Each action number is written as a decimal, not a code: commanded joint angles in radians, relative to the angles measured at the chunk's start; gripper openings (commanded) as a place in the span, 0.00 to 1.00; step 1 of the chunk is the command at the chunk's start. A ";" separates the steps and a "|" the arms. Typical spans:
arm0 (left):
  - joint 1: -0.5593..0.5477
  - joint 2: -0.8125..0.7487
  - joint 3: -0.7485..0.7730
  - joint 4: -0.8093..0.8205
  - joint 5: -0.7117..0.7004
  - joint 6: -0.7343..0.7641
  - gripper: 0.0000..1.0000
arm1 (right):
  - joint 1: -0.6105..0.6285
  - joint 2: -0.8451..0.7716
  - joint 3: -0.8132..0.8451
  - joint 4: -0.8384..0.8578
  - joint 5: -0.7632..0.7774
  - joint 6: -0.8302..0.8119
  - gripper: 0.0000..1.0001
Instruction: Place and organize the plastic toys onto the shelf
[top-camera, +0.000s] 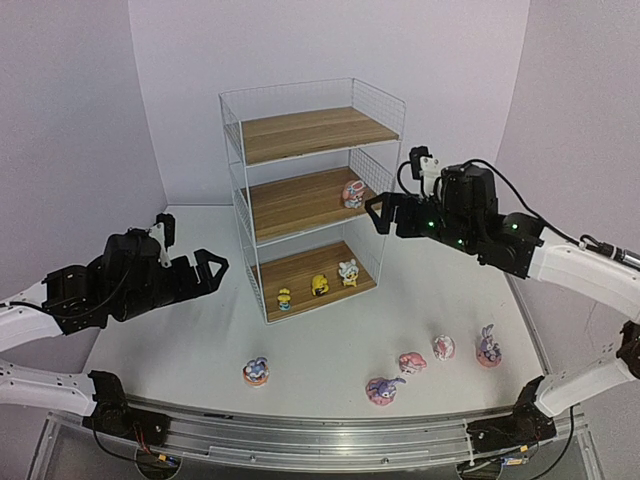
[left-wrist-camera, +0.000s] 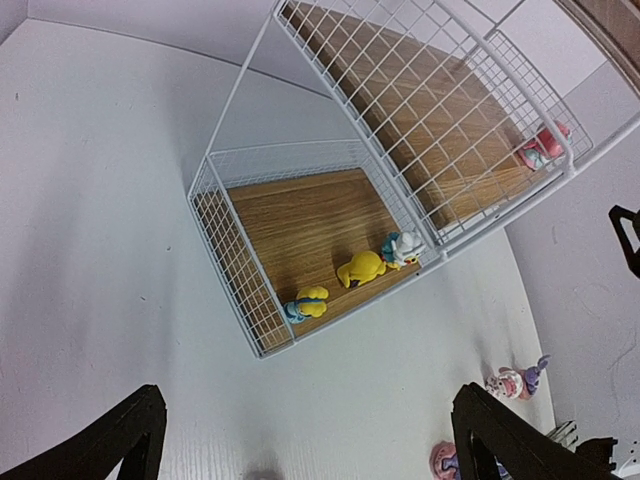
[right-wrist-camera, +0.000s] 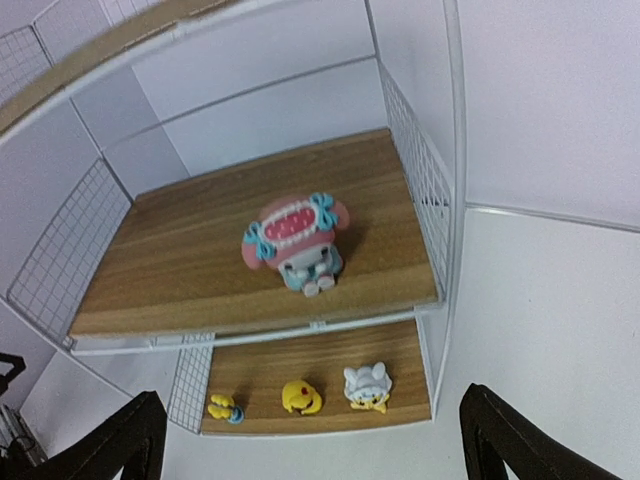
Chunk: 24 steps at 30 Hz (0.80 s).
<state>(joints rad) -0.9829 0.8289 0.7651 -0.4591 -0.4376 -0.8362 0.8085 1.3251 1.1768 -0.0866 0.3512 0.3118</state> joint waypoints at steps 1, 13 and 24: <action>0.001 -0.019 -0.023 0.025 0.013 0.003 1.00 | 0.006 -0.124 -0.101 -0.121 -0.127 0.019 0.98; 0.001 0.004 -0.035 0.042 0.111 0.057 1.00 | 0.004 -0.296 -0.290 -0.704 0.009 0.516 0.97; 0.001 0.058 -0.045 0.075 0.165 0.061 1.00 | -0.080 0.040 -0.300 -0.719 0.030 0.633 0.95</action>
<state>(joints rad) -0.9829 0.8903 0.7245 -0.4249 -0.2984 -0.7888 0.7681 1.2888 0.8810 -0.7719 0.3670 0.8933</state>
